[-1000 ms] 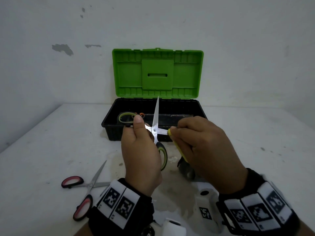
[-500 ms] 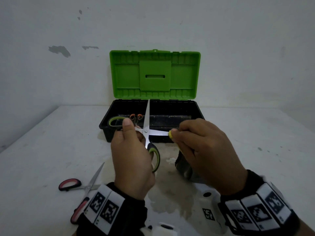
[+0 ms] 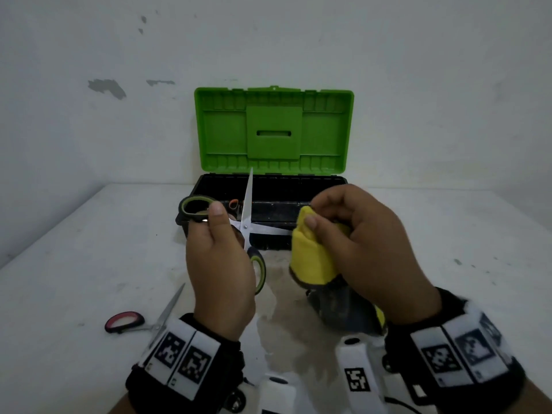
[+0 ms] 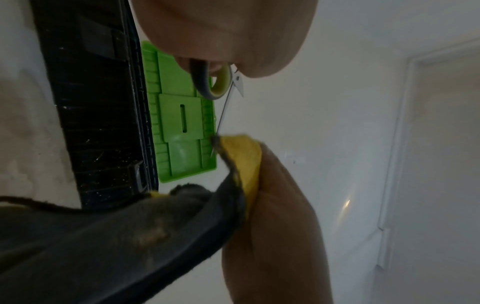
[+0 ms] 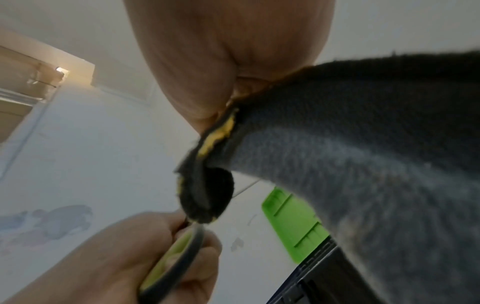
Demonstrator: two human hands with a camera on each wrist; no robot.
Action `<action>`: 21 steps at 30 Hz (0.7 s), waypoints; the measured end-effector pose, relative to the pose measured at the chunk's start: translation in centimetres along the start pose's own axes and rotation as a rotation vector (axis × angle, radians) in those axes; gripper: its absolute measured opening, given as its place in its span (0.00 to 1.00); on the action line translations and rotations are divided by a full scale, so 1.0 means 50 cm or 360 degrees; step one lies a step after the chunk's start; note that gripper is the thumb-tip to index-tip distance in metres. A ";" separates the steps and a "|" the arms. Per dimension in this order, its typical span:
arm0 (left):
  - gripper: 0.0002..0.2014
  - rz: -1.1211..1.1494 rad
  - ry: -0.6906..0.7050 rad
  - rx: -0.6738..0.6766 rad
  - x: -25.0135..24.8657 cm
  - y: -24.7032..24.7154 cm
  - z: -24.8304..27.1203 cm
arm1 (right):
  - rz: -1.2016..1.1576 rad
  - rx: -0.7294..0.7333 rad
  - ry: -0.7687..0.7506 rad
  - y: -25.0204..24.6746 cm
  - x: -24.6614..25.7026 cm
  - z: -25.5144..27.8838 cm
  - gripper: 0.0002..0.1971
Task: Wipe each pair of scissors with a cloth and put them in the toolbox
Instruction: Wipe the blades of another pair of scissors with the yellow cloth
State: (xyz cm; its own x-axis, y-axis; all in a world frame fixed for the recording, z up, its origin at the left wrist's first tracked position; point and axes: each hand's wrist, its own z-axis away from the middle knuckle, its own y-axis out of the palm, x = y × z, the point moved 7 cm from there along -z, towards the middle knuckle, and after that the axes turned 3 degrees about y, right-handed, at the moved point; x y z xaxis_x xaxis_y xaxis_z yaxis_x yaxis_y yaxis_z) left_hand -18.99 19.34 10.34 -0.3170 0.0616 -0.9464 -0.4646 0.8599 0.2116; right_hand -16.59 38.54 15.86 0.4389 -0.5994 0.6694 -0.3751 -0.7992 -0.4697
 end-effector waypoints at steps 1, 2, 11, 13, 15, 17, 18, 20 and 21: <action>0.19 0.0013 0.0009 0.0011 -0.003 0.005 0.005 | 0.0007 0.0027 -0.0044 0.014 0.014 -0.002 0.04; 0.19 0.0017 0.0016 0.0016 -0.004 0.008 0.009 | 0.0039 0.0062 -0.0093 0.029 0.025 -0.004 0.03; 0.20 0.0137 -0.0067 0.0041 -0.001 0.007 0.004 | 0.0600 0.0122 -0.0580 0.077 0.034 0.023 0.06; 0.20 0.0166 -0.0080 0.0062 -0.001 0.011 0.008 | 0.0606 0.0071 -0.0601 0.075 0.035 0.027 0.07; 0.20 0.0139 -0.0067 0.0075 0.000 0.015 0.010 | 0.0489 0.0082 -0.0517 0.071 0.038 0.021 0.07; 0.20 0.0103 -0.0037 0.0085 0.001 0.017 0.010 | 0.0339 0.0089 -0.0381 0.062 0.042 0.013 0.06; 0.20 0.0095 -0.0022 0.0094 -0.001 0.018 0.012 | 0.0259 0.0068 -0.0319 0.055 0.044 0.009 0.05; 0.20 0.0108 0.0003 0.0119 -0.004 0.020 0.017 | 0.0128 -0.0003 -0.0224 0.044 0.052 0.001 0.04; 0.20 0.0116 0.0006 0.0129 -0.007 0.022 0.021 | 0.0092 -0.0025 -0.0198 0.044 0.054 -0.003 0.04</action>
State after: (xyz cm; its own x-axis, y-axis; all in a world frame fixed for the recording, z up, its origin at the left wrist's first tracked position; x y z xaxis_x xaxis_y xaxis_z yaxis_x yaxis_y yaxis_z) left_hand -18.51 20.78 10.63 -0.3510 0.1237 -0.9281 -0.3719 0.8913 0.2595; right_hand -16.35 35.18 16.75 0.5135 -0.6462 0.5646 -0.4148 -0.7629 -0.4959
